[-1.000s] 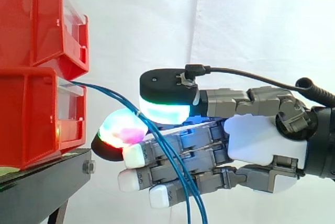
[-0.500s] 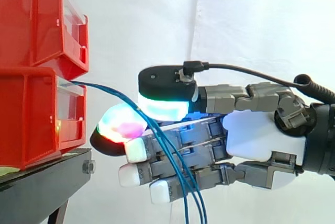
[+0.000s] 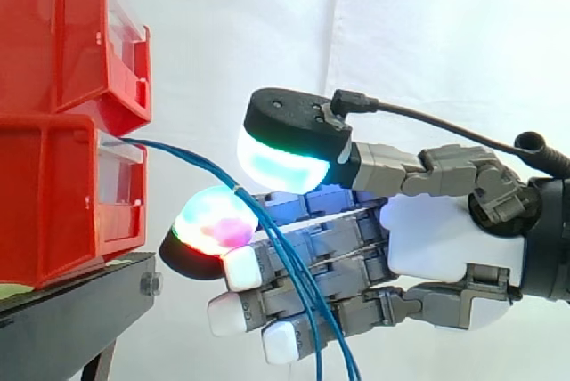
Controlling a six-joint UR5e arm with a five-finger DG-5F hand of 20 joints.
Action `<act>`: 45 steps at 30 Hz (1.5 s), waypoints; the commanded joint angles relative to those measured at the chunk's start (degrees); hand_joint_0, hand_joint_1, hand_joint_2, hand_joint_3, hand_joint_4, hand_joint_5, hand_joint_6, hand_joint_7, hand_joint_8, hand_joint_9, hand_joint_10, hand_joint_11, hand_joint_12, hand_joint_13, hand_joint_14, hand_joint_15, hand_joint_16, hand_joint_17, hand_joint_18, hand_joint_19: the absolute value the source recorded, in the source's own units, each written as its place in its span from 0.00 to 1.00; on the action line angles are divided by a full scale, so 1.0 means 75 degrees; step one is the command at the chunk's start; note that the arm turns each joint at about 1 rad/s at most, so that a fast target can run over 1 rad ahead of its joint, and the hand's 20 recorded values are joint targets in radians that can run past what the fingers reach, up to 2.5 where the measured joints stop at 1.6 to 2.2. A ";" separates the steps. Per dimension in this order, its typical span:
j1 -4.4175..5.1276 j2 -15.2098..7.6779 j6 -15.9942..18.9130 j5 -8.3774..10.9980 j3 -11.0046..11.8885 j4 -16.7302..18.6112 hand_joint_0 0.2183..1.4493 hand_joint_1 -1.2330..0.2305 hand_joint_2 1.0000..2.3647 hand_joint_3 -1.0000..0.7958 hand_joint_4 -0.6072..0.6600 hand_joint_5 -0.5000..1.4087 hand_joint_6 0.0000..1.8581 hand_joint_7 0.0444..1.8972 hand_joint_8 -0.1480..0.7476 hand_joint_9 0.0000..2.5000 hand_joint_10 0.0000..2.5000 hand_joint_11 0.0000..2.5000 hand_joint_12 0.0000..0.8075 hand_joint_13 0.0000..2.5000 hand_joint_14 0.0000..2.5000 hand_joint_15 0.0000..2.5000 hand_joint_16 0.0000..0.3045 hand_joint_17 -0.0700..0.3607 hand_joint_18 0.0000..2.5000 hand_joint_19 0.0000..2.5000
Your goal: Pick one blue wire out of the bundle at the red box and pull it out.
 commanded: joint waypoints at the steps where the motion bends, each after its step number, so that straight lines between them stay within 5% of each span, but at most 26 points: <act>1: 0.0005 0.0000 0.0018 -0.0007 0.0002 -0.0044 0.31 0.34 0.01 0.40 0.68 0.17 0.48 0.51 0.62 0.37 0.01 0.23 0.58 0.36 0.00 0.16 0.20 0.48 0.35 0.21; 14: -0.0006 0.0000 0.0018 -0.0019 0.0002 -0.0033 0.31 0.33 0.02 0.51 0.60 0.17 0.49 0.54 0.64 0.38 0.01 0.24 0.59 0.37 0.01 0.17 0.20 0.48 0.36 0.21; 38: -0.0100 0.0012 0.0124 -0.0113 0.0049 -0.0103 0.36 0.31 0.02 0.48 0.61 0.16 0.49 0.60 0.64 0.37 0.01 0.25 0.58 0.38 0.01 0.17 0.20 0.48 0.37 0.21; 45: -0.0123 0.0024 0.0253 -0.0289 0.0319 -0.0712 0.35 0.32 0.01 0.47 0.61 0.16 0.49 0.62 0.65 0.38 0.01 0.25 0.59 0.38 0.01 0.18 0.20 0.48 0.37 0.22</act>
